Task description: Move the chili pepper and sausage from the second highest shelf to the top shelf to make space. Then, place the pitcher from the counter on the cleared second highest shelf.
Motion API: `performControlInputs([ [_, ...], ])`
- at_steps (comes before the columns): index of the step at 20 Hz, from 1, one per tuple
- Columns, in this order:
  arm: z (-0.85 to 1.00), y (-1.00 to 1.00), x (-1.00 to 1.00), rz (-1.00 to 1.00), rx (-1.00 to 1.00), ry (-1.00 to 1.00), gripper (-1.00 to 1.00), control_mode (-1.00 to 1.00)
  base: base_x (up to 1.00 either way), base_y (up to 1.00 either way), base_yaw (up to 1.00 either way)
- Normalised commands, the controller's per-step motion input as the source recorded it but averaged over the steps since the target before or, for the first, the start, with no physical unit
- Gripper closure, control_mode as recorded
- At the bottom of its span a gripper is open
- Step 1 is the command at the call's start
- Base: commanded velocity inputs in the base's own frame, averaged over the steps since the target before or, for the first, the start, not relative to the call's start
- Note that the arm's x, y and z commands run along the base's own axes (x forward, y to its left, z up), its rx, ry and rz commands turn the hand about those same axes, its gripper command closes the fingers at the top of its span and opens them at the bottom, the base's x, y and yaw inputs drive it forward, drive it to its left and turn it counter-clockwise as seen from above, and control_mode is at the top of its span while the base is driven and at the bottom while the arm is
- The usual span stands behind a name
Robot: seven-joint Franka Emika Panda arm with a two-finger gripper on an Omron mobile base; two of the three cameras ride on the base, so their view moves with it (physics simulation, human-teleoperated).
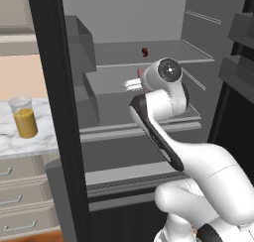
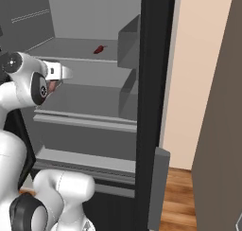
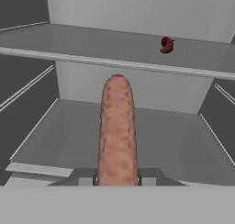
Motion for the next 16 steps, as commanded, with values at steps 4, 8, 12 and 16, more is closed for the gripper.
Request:
performControlInputs([
  [4,0.72,0.0,0.18,0.01,0.0,-0.01,1.0,-1.0,0.0,0.0,0.0],
  [8,0.55,0.0,0.31,0.01,0.0,0.0,1.0,-1.0,0.0,0.0,0.0],
  [12,0.32,0.0,0.51,0.0,0.0,0.0,1.0,-1.0,0.0,0.0,0.0],
  [16,0.09,-0.08,0.64,0.0,0.0,0.01,1.0,-1.0,0.0,0.0,0.0],
])
